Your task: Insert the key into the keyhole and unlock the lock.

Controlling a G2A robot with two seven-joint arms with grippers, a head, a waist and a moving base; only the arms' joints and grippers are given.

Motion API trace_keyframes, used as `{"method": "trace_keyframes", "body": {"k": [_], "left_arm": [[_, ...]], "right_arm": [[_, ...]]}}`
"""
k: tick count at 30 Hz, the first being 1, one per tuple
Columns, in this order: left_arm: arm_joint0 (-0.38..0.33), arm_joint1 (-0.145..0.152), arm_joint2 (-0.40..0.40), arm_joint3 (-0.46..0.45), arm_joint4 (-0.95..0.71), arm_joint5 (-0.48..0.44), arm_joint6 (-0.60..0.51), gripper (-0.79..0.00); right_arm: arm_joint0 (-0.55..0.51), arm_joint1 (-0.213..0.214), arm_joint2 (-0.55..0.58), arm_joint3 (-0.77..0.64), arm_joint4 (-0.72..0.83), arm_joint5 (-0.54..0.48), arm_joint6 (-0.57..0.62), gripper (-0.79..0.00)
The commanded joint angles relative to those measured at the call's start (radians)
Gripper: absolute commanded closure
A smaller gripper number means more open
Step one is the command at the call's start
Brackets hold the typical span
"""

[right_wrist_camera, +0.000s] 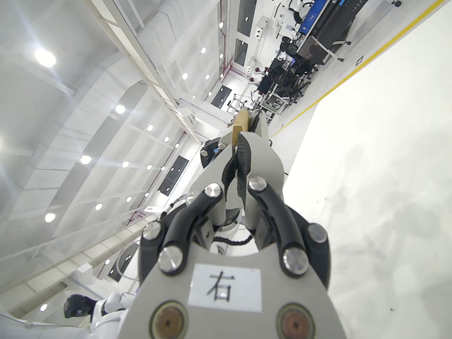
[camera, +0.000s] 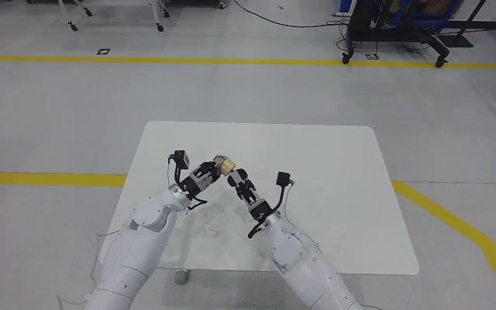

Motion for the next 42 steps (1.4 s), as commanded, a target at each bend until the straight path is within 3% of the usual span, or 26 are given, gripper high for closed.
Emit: {"method": "trace_keyframes", "body": {"k": [1,13,15,16,17,18,21,25,27,32,42], "left_arm": [[0.002,0.000,-0.007,0.002,-0.018,-0.004,-0.002,0.000],[0.007,0.000,-0.024,0.012,-0.087,-0.005,-0.044,0.000],[0.008,0.000,-0.027,0.012,-0.094,-0.015,-0.053,0.000],[0.010,0.000,-0.027,0.009,-0.096,-0.026,-0.058,0.000],[0.012,0.000,-0.027,0.007,-0.096,-0.035,-0.060,0.000],[0.015,0.000,-0.028,0.005,-0.094,-0.043,-0.062,0.000],[0.021,0.000,-0.030,0.000,-0.100,-0.057,-0.070,0.000],[0.027,0.000,-0.035,-0.003,-0.106,-0.072,-0.079,0.000],[0.030,0.001,-0.035,-0.006,-0.100,-0.077,-0.078,0.000],[0.034,0.001,-0.032,-0.015,-0.086,-0.080,-0.080,0.000],[0.037,0.001,-0.028,-0.023,-0.059,-0.080,-0.073,0.000]], "right_arm": [[0.000,0.000,0.003,0.006,0.010,-0.023,-0.002,-0.785],[-0.002,0.000,0.002,0.001,0.017,-0.025,0.001,-0.785],[-0.029,-0.001,-0.004,-0.039,0.176,-0.043,0.085,-0.770],[-0.036,0.002,0.003,-0.059,0.252,-0.039,0.143,-0.499],[-0.049,0.005,0.001,-0.080,0.349,-0.028,0.224,-0.342],[-0.058,0.009,0.006,-0.106,0.453,-0.007,0.314,-0.256],[-0.075,0.027,0.061,-0.145,0.600,0.060,0.469,-0.142],[-0.088,0.038,0.100,-0.166,0.667,0.125,0.511,-0.099],[-0.089,0.040,0.105,-0.172,0.698,0.155,0.526,-0.012],[-0.075,0.042,0.108,-0.163,0.724,0.215,0.542,0.000],[-0.055,0.039,0.085,-0.135,0.716,0.233,0.526,0.000]]}}
